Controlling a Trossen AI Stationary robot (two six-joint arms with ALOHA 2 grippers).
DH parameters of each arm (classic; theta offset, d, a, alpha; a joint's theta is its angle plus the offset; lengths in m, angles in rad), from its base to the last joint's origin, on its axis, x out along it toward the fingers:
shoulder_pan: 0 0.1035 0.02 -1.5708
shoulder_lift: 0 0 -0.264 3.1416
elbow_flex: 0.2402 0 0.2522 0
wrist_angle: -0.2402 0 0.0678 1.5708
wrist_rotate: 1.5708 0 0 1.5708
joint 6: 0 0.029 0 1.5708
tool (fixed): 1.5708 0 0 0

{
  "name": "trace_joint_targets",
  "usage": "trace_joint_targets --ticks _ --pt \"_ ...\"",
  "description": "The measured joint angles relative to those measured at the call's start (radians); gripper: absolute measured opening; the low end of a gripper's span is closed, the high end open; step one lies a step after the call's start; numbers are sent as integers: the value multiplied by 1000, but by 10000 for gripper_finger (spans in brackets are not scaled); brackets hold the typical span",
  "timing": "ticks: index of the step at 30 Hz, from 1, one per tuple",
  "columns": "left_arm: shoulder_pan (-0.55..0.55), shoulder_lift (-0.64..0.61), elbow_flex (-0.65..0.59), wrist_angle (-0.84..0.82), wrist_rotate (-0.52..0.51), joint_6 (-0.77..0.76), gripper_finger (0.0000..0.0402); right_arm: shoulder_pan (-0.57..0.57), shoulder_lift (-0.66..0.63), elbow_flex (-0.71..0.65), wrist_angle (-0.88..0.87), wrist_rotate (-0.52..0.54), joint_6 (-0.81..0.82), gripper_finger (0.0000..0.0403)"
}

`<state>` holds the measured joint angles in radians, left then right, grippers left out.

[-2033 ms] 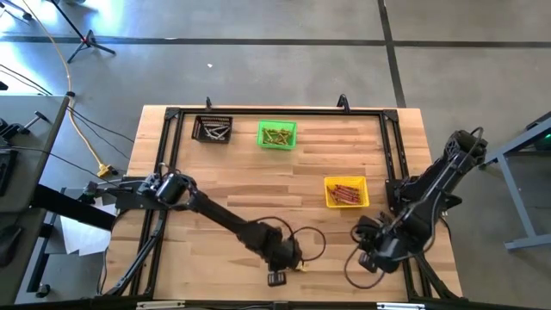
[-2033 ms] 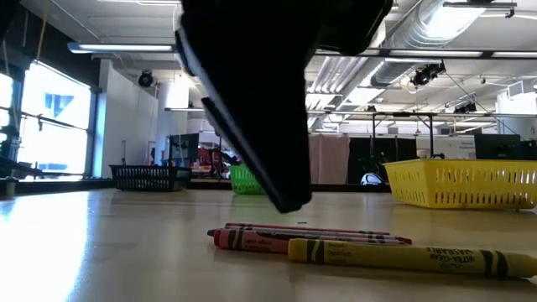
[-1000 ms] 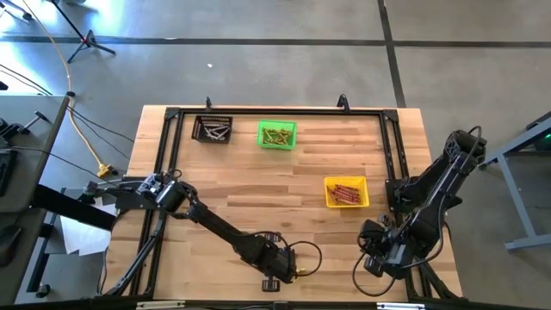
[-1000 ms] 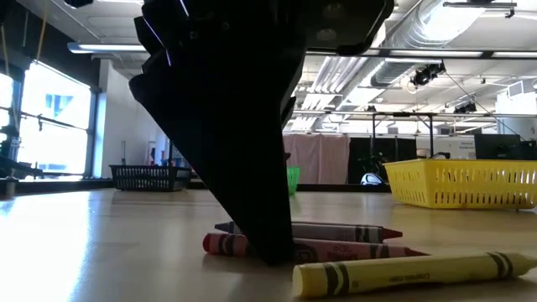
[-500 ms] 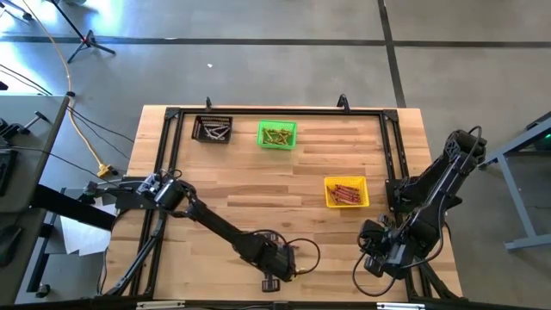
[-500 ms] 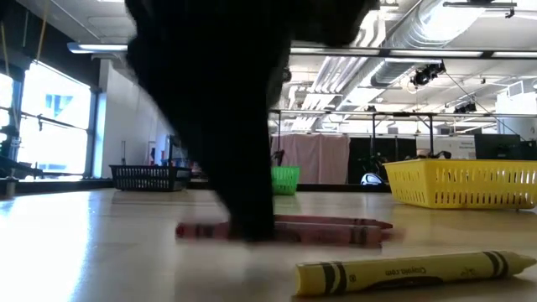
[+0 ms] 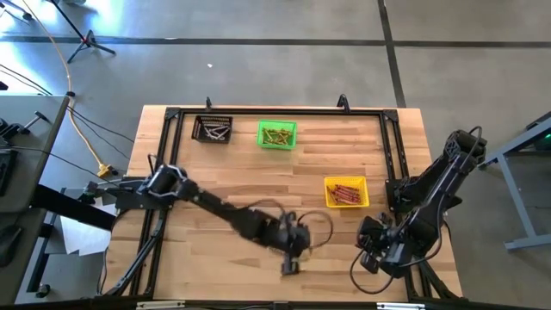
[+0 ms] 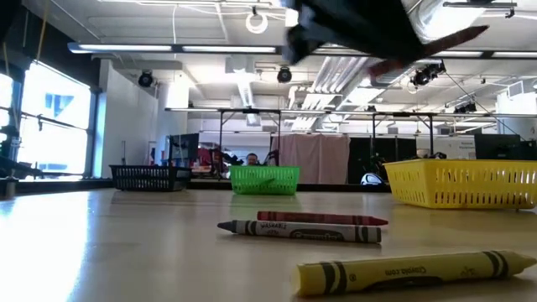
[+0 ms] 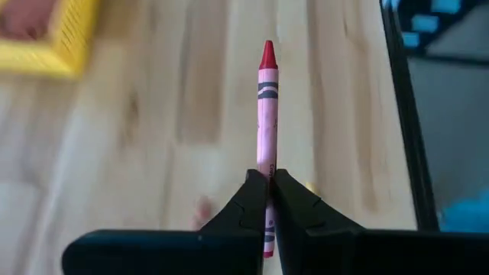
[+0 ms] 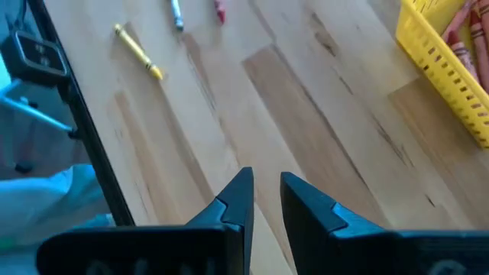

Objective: Sort crayons
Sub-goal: Put the red crayon into the yellow basket

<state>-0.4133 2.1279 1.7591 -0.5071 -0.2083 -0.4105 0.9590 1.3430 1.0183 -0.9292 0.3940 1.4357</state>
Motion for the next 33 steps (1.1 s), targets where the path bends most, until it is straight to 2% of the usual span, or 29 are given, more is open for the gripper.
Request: trace_joint_targets --ticks 3,10,16,20,27,33 --pt "66 16 0 126 27 37 1 -25 0 0 3 -2 0 53" --pt "236 36 -1 266 61 47 1 -64 0 0 7 -28 4 53" --pt "349 62 -1 373 181 54 1 -84 0 0 14 -29 4 53" --pt "380 88 1 463 242 95 1 -102 0 0 13 -29 4 53" --pt "397 134 0 499 215 186 3 -134 0 0 7 -30 4 53" --pt "410 164 0 541 213 205 28 -161 0 0 6 -30 4 53"
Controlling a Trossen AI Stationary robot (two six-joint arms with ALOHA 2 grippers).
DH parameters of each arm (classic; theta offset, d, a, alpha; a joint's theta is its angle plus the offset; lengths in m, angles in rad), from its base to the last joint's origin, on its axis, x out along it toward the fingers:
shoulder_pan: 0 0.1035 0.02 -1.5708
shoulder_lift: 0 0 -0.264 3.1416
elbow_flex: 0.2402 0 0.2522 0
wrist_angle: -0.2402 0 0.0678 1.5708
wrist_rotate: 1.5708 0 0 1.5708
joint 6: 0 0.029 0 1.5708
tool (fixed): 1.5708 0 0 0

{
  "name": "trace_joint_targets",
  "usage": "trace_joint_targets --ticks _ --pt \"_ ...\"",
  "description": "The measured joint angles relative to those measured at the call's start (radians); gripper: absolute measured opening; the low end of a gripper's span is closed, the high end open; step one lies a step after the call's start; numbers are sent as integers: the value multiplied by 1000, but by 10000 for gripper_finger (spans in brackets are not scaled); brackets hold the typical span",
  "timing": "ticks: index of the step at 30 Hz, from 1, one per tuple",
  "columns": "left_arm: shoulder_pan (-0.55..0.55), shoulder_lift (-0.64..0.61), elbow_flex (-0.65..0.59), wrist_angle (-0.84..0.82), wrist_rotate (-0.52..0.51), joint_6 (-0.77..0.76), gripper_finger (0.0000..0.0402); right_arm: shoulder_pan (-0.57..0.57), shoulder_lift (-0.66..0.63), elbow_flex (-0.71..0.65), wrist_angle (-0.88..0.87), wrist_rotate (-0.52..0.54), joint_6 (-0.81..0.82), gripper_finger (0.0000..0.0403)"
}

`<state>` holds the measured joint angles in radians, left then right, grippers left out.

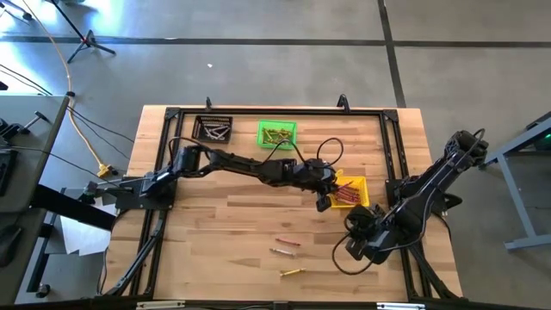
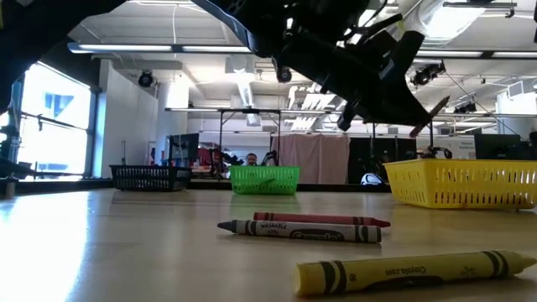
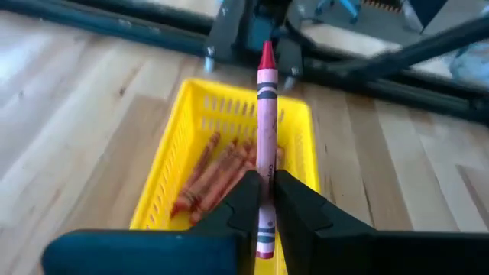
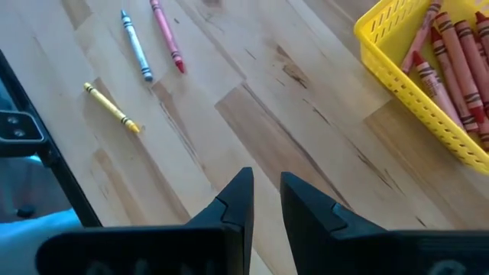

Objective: Sort crayons
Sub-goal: Put the red crayon into the yellow basket, then put the gray crayon into the black basket

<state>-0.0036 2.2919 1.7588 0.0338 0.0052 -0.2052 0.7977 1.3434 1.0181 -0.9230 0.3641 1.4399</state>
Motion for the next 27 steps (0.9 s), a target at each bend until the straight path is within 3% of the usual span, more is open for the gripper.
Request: trace_joint_targets --ticks 9,13,15,20,22,24,27 --pt "-1 7 0 95 20 31 99 -19 0 0 0 0 0 53" --pt "-1 -12 0 23 54 17 123 -19 0 0 2 0 0 53" --pt "2 -34 1 -87 135 -23 127 -16 0 0 7 0 0 53" --pt "6 -61 2 -380 534 -113 124 -11 0 0 6 0 -8 53" --pt "-23 -63 2 -467 644 -116 118 -11 0 0 5 0 -25 53" --pt "-68 -63 2 -553 682 -101 112 -11 0 0 3 0 -42 53" --pt "-143 -63 1 -678 656 -44 104 -11 0 0 3 0 -57 53"
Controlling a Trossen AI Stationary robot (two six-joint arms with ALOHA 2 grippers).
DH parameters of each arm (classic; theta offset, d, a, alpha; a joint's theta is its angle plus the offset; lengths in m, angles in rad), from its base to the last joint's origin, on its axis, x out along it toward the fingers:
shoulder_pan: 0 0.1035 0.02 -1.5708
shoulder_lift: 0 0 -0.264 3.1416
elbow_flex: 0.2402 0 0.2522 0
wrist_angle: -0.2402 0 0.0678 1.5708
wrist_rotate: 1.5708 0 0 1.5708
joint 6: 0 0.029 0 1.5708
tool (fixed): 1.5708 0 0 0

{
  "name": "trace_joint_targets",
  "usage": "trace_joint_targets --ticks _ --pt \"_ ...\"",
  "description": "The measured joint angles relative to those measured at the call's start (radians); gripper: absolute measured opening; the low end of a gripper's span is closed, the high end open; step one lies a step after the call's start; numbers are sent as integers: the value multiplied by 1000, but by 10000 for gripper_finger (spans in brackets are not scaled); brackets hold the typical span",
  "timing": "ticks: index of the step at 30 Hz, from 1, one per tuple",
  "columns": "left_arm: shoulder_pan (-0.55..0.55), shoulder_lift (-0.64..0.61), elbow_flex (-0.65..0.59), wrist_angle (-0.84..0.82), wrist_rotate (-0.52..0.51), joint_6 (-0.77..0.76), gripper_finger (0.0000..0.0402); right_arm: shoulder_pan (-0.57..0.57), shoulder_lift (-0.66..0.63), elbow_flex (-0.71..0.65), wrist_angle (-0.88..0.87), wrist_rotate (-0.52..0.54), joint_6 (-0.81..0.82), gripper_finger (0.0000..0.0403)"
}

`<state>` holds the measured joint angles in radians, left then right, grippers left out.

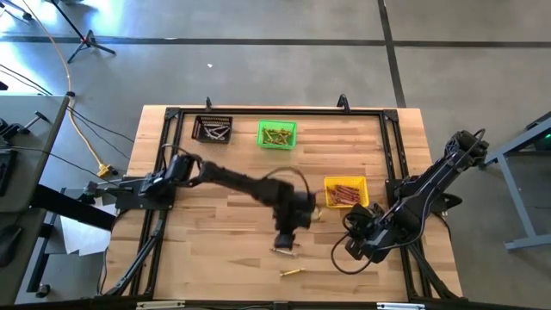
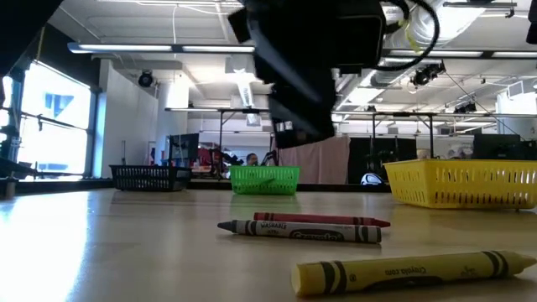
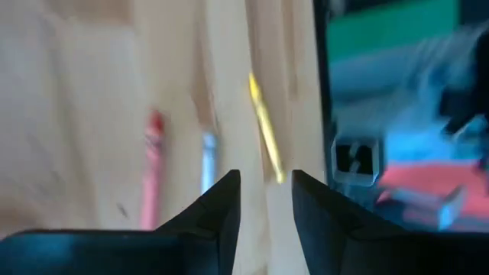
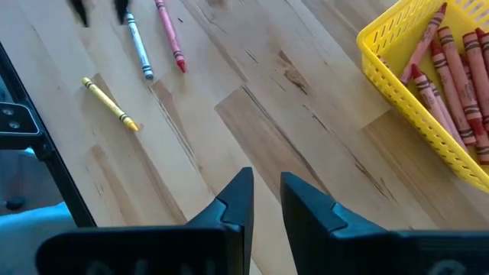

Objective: Sort crayons
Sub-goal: Put the gray crayon into the black basket

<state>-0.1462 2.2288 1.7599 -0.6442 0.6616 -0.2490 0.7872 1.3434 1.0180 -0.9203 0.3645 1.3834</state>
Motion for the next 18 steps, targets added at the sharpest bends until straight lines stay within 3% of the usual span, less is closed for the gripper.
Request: trace_joint_targets --ticks 7,13,18 --pt "-152 0 0 -82 -232 103 95 0 0 0 0 9 -4 53" --pt "-188 0 0 -38 -319 57 94 0 0 0 1 10 -4 53" --pt "-219 0 0 -39 -495 11 94 0 0 0 5 10 -4 53"
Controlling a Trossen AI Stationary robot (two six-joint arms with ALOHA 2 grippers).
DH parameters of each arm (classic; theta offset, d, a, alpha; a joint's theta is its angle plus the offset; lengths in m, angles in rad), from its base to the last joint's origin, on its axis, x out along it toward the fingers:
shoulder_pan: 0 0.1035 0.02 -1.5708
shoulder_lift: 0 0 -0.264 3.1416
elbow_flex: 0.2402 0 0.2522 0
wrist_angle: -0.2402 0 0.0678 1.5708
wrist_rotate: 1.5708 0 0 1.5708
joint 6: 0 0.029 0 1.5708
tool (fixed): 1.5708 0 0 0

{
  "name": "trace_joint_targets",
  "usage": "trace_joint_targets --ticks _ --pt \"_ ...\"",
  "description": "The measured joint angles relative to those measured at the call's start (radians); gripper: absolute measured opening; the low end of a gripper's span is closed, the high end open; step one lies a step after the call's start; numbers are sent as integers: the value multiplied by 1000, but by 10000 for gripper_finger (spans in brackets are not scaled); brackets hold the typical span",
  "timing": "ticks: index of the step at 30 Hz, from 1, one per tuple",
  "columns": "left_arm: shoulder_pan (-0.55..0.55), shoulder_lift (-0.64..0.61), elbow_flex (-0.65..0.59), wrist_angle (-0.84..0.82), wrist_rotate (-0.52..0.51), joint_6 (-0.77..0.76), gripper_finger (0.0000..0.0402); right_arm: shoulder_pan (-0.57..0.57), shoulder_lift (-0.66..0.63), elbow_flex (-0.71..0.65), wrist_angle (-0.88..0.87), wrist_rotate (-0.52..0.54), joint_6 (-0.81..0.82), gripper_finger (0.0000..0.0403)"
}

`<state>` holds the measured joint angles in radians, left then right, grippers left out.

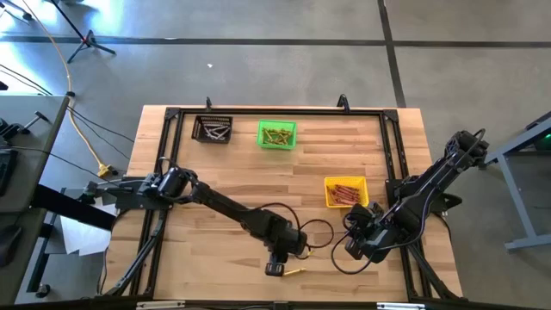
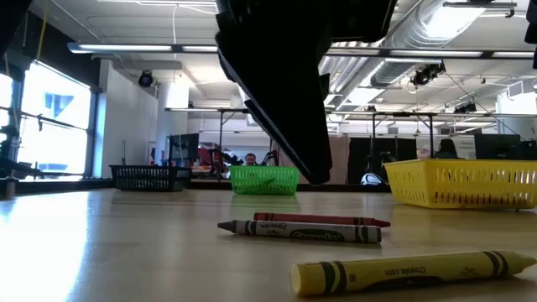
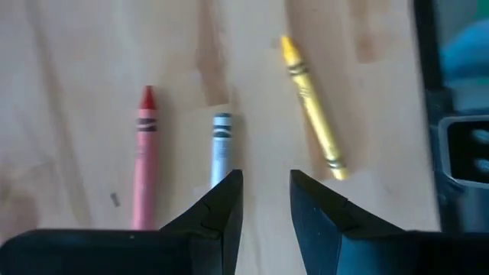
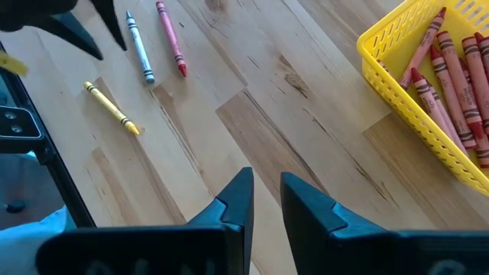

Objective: Sort crayons
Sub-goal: Put the gray crayon into the black basket

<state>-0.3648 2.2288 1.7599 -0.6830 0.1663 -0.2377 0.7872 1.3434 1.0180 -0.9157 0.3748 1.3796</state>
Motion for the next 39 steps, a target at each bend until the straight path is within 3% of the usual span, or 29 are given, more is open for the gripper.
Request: trace_joint_targets --ticks 3,13,20,39 --pt "-9 0 0 0 -68 -55 94 0 0 0 0 0 0 53" --pt "-26 3 0 0 -112 -159 94 0 0 0 0 1 -1 53" --pt "-31 5 0 0 -203 -179 94 0 0 0 0 1 -23 53" --pt "-31 54 -2 1 -202 -258 94 0 0 0 0 1 -79 53"
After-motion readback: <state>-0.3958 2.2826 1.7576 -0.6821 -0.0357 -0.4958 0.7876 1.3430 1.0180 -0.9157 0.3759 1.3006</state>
